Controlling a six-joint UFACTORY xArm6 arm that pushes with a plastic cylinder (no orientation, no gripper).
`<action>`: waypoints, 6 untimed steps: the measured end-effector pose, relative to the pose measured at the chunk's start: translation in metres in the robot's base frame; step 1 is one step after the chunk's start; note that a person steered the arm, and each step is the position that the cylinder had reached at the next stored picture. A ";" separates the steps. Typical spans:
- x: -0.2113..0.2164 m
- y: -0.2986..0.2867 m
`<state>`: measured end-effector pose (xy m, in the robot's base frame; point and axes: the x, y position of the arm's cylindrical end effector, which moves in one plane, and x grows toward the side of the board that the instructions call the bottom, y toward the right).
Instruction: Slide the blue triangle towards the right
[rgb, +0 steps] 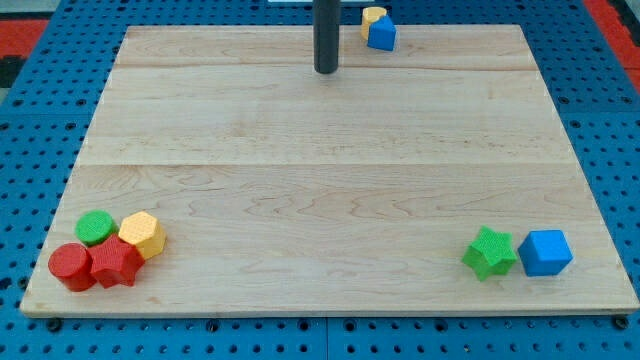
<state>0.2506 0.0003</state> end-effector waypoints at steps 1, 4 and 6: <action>-0.055 0.000; -0.059 0.081; -0.038 0.126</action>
